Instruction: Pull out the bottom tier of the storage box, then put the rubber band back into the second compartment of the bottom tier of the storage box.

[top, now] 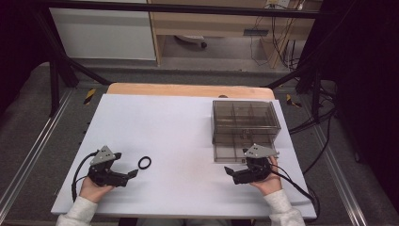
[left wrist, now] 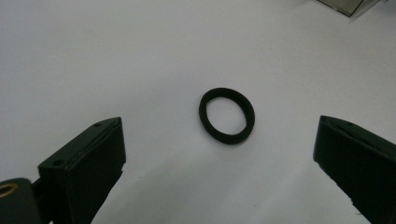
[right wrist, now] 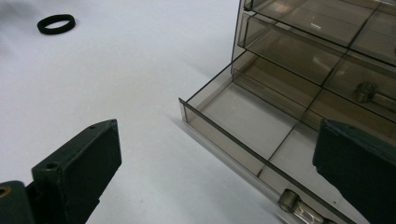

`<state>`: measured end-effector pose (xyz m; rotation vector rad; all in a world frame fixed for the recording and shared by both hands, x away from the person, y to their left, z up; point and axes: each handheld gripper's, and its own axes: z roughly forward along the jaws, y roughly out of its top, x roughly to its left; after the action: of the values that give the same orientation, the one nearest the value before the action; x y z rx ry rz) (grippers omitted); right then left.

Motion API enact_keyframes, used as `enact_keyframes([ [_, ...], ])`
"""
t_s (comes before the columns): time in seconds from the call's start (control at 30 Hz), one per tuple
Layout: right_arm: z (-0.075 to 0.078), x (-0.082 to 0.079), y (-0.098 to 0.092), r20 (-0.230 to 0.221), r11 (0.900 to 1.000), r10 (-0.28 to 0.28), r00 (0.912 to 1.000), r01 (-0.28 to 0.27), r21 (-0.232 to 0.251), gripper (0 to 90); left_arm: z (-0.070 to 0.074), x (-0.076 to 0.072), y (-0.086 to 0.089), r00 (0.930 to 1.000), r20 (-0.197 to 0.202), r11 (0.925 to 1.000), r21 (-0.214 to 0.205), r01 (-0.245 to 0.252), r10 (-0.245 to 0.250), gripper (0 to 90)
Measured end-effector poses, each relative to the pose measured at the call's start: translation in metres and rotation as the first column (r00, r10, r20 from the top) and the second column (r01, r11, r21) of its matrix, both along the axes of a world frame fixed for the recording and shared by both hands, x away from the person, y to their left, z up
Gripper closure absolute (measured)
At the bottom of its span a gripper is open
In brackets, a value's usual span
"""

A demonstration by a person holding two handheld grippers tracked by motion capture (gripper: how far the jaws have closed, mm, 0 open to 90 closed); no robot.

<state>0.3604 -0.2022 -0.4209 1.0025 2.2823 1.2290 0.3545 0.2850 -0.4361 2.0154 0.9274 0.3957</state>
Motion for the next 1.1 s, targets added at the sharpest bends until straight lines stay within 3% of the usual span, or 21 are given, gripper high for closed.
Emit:
enact_keyframes([
  [1.1, 0.004, 0.01, 0.03, -0.04, 0.9985, 0.047, 0.9981, -0.046, 0.029, 1.3, 0.0, 0.0, 0.0, 1.0, -0.003, 1.0, 0.001, -0.001, 0.001, 2.3],
])
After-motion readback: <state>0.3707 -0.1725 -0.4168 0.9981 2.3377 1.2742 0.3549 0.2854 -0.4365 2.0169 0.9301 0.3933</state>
